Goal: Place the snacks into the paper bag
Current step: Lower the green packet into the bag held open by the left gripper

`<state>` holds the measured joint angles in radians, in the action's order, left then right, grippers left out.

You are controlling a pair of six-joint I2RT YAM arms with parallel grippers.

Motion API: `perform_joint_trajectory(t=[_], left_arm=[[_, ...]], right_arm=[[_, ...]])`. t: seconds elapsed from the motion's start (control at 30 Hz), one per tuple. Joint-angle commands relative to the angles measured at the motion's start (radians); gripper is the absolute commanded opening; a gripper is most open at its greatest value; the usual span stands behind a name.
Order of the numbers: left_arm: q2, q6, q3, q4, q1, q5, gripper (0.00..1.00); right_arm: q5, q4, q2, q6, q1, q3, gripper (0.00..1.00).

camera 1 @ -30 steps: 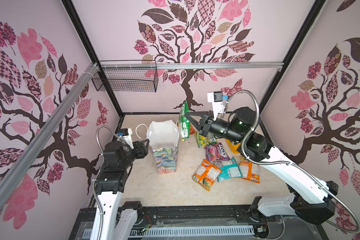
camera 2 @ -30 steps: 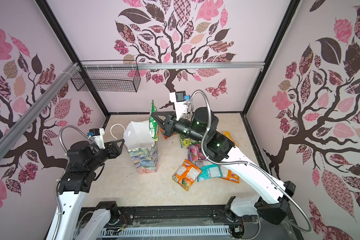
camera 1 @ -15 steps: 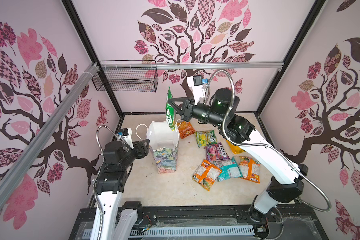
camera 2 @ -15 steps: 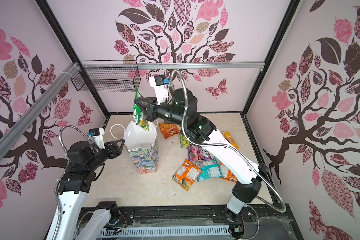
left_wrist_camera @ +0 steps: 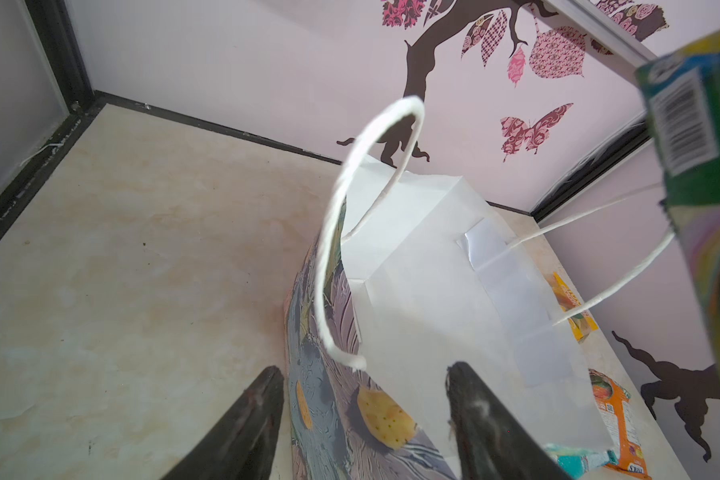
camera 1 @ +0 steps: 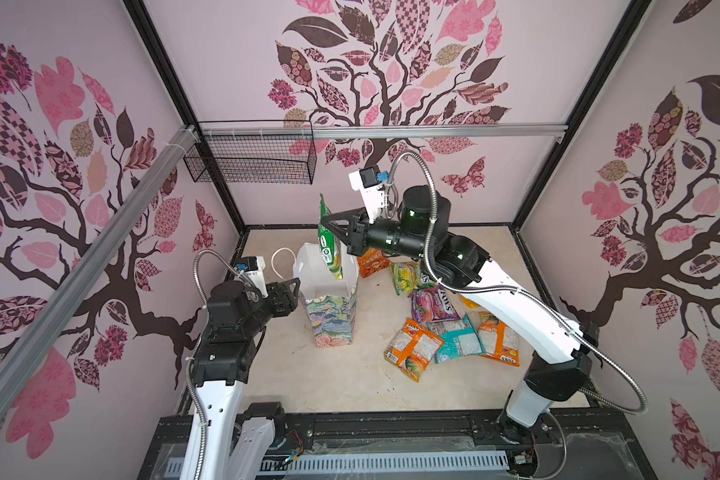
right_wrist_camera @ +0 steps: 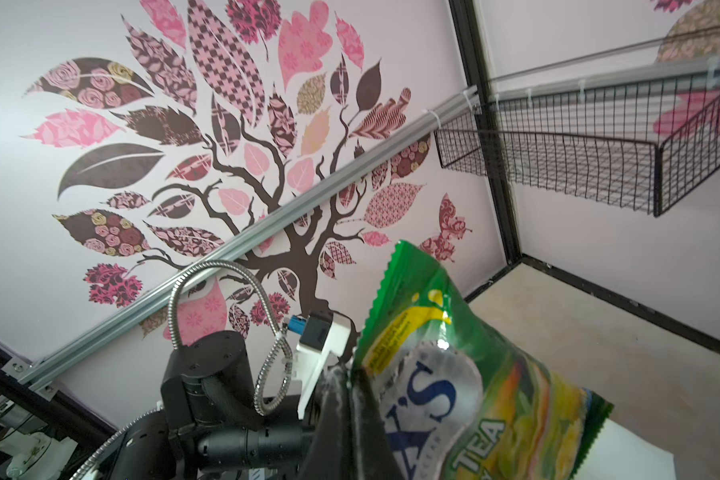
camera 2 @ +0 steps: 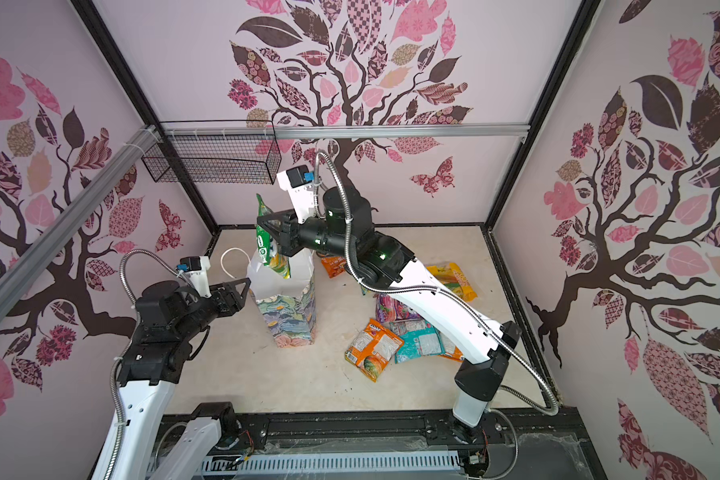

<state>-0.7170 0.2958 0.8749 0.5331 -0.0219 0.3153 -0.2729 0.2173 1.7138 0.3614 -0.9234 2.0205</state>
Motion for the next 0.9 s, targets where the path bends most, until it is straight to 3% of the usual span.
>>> perform_joint_trajectory(t=[0.0,0.13,0.63,0.87], left_arm=[[0.013,-0.004,-0.021,-0.008,-0.004,0.004,0.67],[0.014,-0.004,-0.022,-0.006,-0.006,0.0,0.67],[0.013,-0.006,-0.02,0.002,-0.005,-0.015,0.67],[0.017,-0.008,-0.02,0.006,-0.006,-0.025,0.67]], right_arm=[[0.05,-0.059,-0.009,-0.019,-0.003,-0.03,0.0],[0.096,-0.102,-0.021,-0.013,-0.002,-0.117,0.0],[0.154,-0.087,-0.005,-0.01,-0.001,-0.163,0.0],[0.263,-0.045,-0.004,-0.03,-0.001,-0.183,0.0]])
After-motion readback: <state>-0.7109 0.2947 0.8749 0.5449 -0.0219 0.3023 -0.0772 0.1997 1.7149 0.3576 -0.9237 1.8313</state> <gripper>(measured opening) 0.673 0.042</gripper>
